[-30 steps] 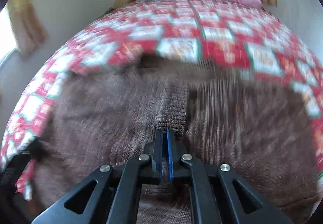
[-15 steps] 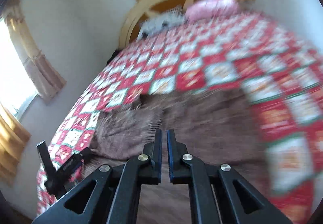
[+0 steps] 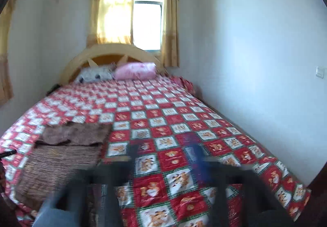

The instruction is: Fold small clothes

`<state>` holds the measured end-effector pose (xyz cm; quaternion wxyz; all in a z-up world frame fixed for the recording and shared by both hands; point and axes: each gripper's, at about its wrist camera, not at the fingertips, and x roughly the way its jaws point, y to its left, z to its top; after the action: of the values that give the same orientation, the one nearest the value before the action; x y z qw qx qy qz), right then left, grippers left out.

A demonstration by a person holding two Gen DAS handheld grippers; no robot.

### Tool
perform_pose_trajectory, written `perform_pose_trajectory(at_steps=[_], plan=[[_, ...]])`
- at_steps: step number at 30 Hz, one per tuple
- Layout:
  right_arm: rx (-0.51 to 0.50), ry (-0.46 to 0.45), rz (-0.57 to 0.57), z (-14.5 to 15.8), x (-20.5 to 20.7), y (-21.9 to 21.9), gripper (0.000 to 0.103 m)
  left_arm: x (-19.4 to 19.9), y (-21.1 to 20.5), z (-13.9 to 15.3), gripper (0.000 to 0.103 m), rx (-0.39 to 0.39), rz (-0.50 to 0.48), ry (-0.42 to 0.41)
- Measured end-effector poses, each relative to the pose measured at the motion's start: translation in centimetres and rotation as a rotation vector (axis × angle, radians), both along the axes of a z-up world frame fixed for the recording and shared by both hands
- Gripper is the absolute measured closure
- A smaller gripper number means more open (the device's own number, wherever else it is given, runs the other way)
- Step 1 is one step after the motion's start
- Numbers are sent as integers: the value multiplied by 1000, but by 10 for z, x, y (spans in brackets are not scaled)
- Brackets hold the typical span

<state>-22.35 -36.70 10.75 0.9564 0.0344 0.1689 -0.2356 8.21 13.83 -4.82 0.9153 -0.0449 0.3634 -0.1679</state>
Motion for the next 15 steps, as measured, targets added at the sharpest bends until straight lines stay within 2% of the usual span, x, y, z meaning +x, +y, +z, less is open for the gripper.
perform_pose_trajectory(at_steps=[2,4,7,12,15], plan=[[42,-84,82,-6,-16,14,6,-19,0,1,1,50,-24,-16],[102,-73,175,-16,-12,25,6,-38,1,-3,0,105,-41,-22],[198,55,303,-51,23,50,6,-60,-1,-19,0,157,-68,8],[230,263,427,-112,58,96,6,-76,-5,-51,0,169,-130,134],[246,369,451,-146,69,109,22,-80,-6,-66,0,112,-171,189]])
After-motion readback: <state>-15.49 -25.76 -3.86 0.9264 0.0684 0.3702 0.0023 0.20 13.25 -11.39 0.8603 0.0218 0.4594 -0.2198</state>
